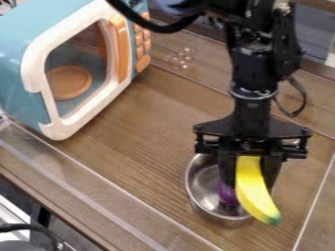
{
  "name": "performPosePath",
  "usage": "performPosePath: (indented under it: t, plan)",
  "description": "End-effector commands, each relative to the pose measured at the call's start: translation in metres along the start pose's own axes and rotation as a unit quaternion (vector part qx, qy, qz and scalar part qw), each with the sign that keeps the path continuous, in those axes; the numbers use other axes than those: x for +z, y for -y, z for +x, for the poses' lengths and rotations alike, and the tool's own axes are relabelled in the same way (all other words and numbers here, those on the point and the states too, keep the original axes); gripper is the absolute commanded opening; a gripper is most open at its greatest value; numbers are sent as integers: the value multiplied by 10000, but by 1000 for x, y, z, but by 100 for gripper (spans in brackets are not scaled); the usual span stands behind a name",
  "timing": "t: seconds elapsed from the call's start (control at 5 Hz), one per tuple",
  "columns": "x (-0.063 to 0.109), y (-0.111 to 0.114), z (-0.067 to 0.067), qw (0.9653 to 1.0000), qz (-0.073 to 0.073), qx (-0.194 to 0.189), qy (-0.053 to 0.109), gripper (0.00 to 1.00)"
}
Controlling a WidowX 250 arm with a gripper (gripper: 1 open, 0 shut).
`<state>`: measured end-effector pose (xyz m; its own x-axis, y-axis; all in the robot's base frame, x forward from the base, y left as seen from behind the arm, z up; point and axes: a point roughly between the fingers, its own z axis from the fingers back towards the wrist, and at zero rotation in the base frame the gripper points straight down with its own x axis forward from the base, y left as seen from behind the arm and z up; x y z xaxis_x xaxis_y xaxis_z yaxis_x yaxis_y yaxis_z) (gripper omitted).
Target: Put the banana in the silver pot
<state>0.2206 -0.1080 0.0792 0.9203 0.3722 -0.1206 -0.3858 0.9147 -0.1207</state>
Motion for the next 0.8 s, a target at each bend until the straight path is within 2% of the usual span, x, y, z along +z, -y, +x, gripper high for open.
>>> performPosePath:
  t: [0.0,0.2,0.6]
  plan:
    - [7,3,3,9997,-170,46,175,0]
    - [4,-1,4,9995,-187,133,209,0]
    - [-8,-10,19,9988,-234,346,257,0]
